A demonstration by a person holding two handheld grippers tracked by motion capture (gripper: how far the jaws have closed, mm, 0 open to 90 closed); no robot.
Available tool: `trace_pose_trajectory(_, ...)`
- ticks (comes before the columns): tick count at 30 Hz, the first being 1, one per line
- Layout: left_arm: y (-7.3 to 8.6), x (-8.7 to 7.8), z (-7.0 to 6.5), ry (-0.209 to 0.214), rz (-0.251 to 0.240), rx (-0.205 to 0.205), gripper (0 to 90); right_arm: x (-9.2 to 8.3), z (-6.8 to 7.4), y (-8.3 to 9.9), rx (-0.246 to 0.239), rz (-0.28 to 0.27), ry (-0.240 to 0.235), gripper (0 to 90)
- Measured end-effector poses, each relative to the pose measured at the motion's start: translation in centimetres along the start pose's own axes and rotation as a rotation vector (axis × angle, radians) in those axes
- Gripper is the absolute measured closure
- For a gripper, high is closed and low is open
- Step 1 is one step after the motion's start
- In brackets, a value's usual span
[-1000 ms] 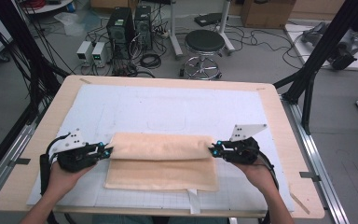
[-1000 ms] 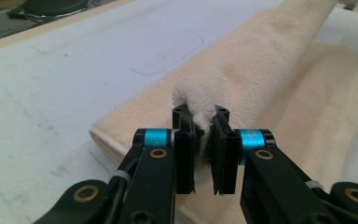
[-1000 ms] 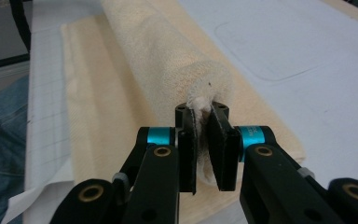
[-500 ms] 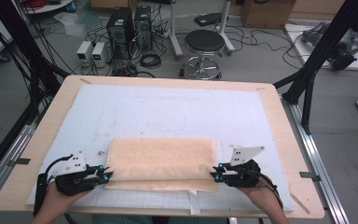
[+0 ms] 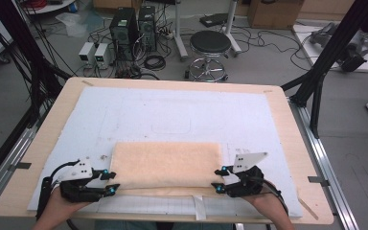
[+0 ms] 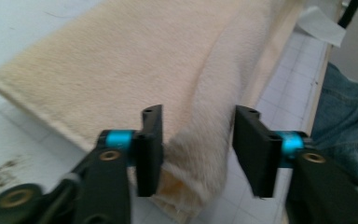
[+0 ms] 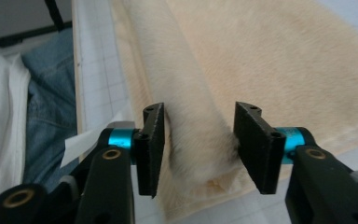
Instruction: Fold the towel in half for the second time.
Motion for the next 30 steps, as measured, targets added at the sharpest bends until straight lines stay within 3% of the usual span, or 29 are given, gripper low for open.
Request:
trace_pose_trajectory(3,0.5,0.5,-0.3,0.005,0.040,0.028,80.0,0.6,0.5,0.4,-0.033,0.035,-0.030,77.8)
trace_pose_trajectory(6,-0.2,0.4,0.2,-0.022,0.022,0.017,82.0,0.6,0.3,0.3,-0.032,0.034,-0.024,81.6)
trace_pose_trajectory(11,-5.2,-0.3,4.2,-0.128,-0.060,-0.018,82.2,-0.9,-2.6,-2.6,0.006,-0.040,0.049,81.9)
trace_pose_trajectory(13,-7.3,-0.4,6.2,-0.171,-0.101,-0.049,82.1,-1.8,-4.6,-4.5,0.007,-0.057,0.101,81.9)
trace_pose_trajectory(15,-9.1,-0.7,7.7,-0.219,-0.124,-0.049,82.1,-2.6,-6.0,-5.8,0.011,-0.087,0.134,81.9)
trace_pose_trajectory(19,-11.2,-1.9,8.8,-0.253,-0.188,-0.049,82.1,-4.1,-7.5,-8.0,-0.001,-0.131,0.172,81.9)
trace_pose_trajectory(21,-10.7,-2.2,8.1,-0.239,-0.178,-0.021,82.1,-4.2,-6.9,-8.4,-0.022,-0.139,0.160,81.8)
trace_pose_trajectory(23,-9.2,-2.1,7.0,-0.226,-0.150,0.000,82.0,-3.7,-5.9,-7.7,-0.042,-0.118,0.133,81.8)
trace_pose_trajectory(28,-3.3,-0.7,3.6,-0.124,-0.068,0.015,81.5,-1.0,-3.2,-3.6,-0.040,-0.037,0.029,81.5)
trace_pose_trajectory(30,-1.6,-0.1,2.4,-0.101,-0.027,0.027,81.3,0.1,-2.1,-2.0,-0.034,-0.003,0.003,81.4)
Point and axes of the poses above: each handheld gripper's, and its own axes: x roughly forward along the jaws, y roughly out of its underside, z roughly to its left, the point moved 3 cm from there along x, roughly forward along the jaws, and after that the axes turned 6 degrees about z, right-handed, at the moved point
